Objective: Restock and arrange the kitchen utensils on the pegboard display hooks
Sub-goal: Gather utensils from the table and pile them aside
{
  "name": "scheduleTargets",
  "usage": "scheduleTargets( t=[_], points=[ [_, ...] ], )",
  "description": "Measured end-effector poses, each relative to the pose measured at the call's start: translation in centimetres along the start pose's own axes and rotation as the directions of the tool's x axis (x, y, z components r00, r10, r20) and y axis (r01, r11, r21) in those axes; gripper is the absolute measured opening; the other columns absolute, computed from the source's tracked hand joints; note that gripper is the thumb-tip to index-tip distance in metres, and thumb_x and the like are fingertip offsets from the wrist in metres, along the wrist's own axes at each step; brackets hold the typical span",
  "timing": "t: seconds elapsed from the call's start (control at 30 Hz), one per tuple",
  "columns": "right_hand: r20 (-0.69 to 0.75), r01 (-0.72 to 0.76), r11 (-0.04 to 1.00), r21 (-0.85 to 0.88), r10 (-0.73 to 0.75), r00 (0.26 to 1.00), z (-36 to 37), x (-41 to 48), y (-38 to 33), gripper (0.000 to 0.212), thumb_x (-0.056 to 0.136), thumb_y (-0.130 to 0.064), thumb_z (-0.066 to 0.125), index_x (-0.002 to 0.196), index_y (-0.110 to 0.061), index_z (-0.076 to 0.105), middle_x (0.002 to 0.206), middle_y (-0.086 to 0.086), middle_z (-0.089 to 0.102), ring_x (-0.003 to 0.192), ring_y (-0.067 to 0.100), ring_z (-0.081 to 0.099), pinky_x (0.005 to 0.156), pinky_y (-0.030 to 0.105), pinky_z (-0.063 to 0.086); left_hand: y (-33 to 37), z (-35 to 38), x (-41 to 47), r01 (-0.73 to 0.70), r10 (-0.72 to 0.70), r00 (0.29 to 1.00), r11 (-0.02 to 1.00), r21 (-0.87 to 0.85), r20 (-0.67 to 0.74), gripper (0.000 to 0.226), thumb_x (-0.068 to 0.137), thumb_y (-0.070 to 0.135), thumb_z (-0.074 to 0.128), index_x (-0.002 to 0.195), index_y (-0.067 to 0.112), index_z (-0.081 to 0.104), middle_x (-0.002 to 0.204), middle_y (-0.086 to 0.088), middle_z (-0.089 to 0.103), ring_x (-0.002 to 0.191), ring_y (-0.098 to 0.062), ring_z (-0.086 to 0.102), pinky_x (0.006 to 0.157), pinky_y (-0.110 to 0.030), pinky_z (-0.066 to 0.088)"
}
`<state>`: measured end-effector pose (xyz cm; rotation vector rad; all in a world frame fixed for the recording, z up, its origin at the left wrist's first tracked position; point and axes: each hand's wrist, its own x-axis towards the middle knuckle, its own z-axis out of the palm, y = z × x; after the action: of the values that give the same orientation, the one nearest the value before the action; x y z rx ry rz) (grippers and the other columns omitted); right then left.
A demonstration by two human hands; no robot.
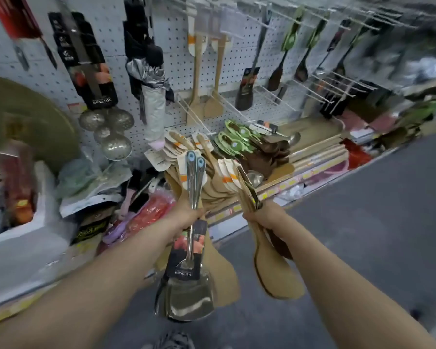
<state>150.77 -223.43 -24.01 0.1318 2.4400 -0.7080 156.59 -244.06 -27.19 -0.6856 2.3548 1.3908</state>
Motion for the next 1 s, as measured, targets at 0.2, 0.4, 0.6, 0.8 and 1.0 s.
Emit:
scheduleTargets(
  t=[0.2,0.4,0.6,0.8,1.0],
  points=[
    [0.066,0.074,0.997,0.018,-0.075,0.995,-1.6,5.6,-2.1,0.038,0.085,-0.033,0.074,0.104,-0.003,0.061,0.092,0.012,0.062,0.076,0.025,0.057,0.059,0.029,0.046,0.9,-0.8,3.4,0.140,-0.144,0.986,0.989,-0.045,-0.080,0.030,0.095,0.031,0.059,0.118,0.012,0.058,0.115,-0.008,0.062,0.108,-0.026,0.059,0.098,-0.038,0.047],
    [0.089,0.111,0.993,0.047,-0.115,0.989,-2.7,10.7,-4.5,0.028,0.088,-0.025,0.072,0.075,-0.018,0.048,0.073,0.004,0.054,0.063,0.018,0.052,0.053,0.029,0.044,3.0,-1.2,9.1,0.166,-0.171,0.976,0.985,-0.048,-0.132,0.041,0.094,0.036,0.058,0.124,0.008,0.056,0.116,-0.006,0.059,0.091,-0.018,0.050,0.081,-0.028,0.042],
    [0.106,0.131,0.990,0.047,-0.135,0.985,-2.4,13.7,-5.7,0.062,0.083,-0.030,0.076,0.131,0.001,0.052,0.099,0.012,0.060,0.092,0.030,0.062,0.069,0.037,0.050,3.7,-1.6,10.8,0.196,-0.203,0.973,0.978,-0.067,-0.114,0.033,0.092,0.033,0.062,0.116,0.011,0.061,0.105,-0.008,0.061,0.089,-0.020,0.054,0.074,-0.025,0.039],
    [0.204,0.209,0.977,-0.041,-0.197,0.959,-4.8,20.6,-9.0,0.059,0.081,-0.028,0.080,0.122,0.004,0.053,0.107,0.016,0.061,0.100,0.031,0.062,0.079,0.037,0.051,5.0,-2.2,14.8,0.247,-0.290,0.929,0.949,-0.196,-0.229,0.032,0.088,0.032,0.067,0.110,0.009,0.065,0.110,-0.012,0.066,0.100,-0.027,0.063,0.090,-0.033,0.051],
    [0.288,0.316,0.947,-0.056,-0.288,0.914,-5.3,25.0,-11.2,0.059,0.082,-0.024,0.078,0.126,0.005,0.051,0.117,0.017,0.060,0.105,0.031,0.060,0.088,0.038,0.052,5.9,-0.9,15.2,0.249,-0.361,0.865,0.912,-0.327,-0.349,0.025,0.084,0.032,0.069,0.099,0.013,0.063,0.103,-0.011,0.068,0.096,-0.026,0.065,0.091,-0.040,0.052]
  ],
)
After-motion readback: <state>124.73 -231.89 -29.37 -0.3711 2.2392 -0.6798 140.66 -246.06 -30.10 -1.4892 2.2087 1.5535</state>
